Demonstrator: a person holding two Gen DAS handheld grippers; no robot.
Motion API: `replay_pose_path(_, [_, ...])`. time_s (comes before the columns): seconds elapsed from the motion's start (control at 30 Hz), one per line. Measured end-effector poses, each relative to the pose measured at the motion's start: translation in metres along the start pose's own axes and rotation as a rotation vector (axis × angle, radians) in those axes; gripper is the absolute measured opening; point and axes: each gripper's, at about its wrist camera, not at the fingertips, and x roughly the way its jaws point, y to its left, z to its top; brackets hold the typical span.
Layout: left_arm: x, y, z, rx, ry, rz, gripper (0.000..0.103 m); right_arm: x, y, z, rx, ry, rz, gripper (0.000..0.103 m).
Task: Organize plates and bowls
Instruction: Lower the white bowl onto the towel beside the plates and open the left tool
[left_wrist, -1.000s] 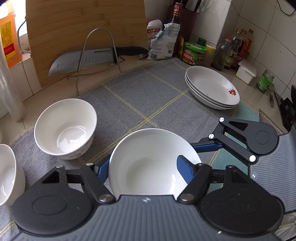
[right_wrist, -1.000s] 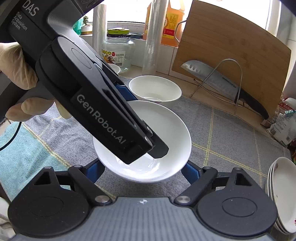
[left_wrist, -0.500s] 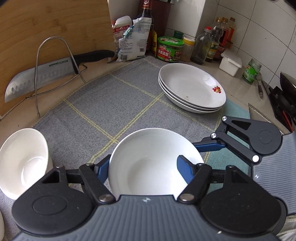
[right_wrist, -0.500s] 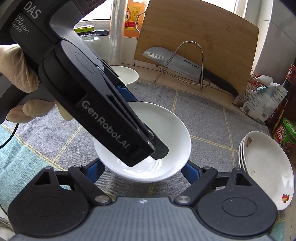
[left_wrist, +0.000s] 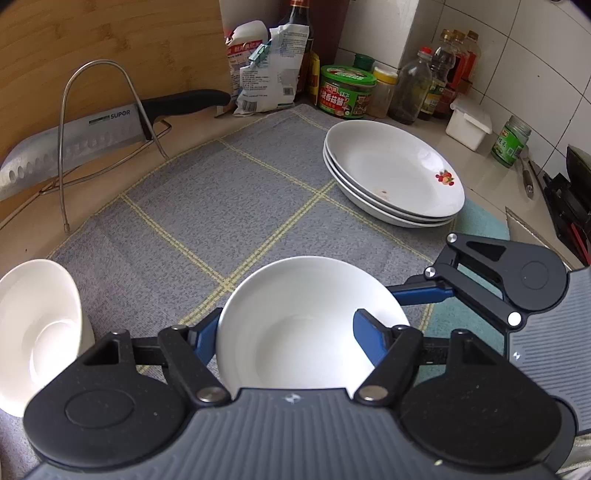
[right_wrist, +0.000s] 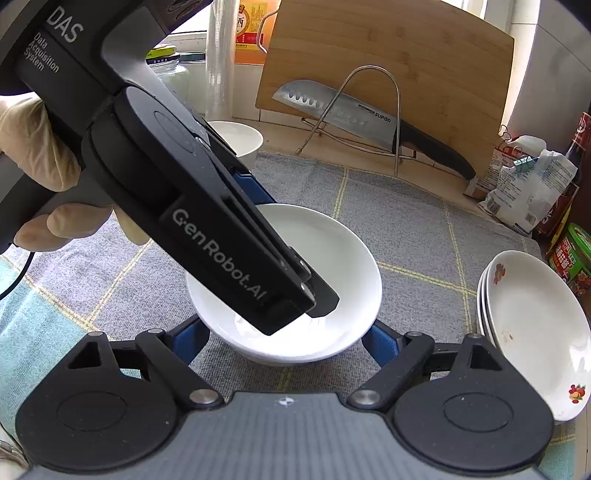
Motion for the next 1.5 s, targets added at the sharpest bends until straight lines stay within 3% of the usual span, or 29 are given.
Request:
replay_pose_path(0.63, [0.001, 0.006, -0.002, -0.020, -0.016, -0.001, 0.074, 0.006, 0.000, 0.002, 0.018, 0.009, 0.002, 0.092])
replay_pose_path(0.7, [0.002, 0.007, -0.004, -0.021, -0.026, -0.008, 0.082, 0.007, 0.001, 0.003, 0.004, 0.004, -0.001, 0.094])
replay_pose_path(0.73, [0.000, 0.007, -0.006, -0.021, -0.037, -0.006, 0.092, 0.006, 0.002, 0.003, 0.002, -0.002, -0.001, 0.096])
replay_pose_path(0.77, [-0.002, 0.006, -0.008, -0.020, -0.053, 0.003, 0.095, 0.005, 0.001, 0.004, 0.006, -0.008, -0.001, 0.102])
replay_pose_path(1.13, [-0.052, 0.015, -0.034, -0.047, -0.230, 0.146, 0.100, -0.010, 0.007, 0.006, 0.027, -0.005, -0.042, 0.103])
replay_pose_path(1.33, [-0.079, 0.015, -0.061, -0.091, -0.274, 0.262, 0.100, -0.022, 0.021, 0.015, 0.018, -0.009, -0.107, 0.103])
replay_pose_path(1.5, [-0.091, 0.014, -0.078, -0.161, -0.296, 0.375, 0.100, -0.029, 0.019, 0.022, 0.003, -0.024, -0.058, 0.103])
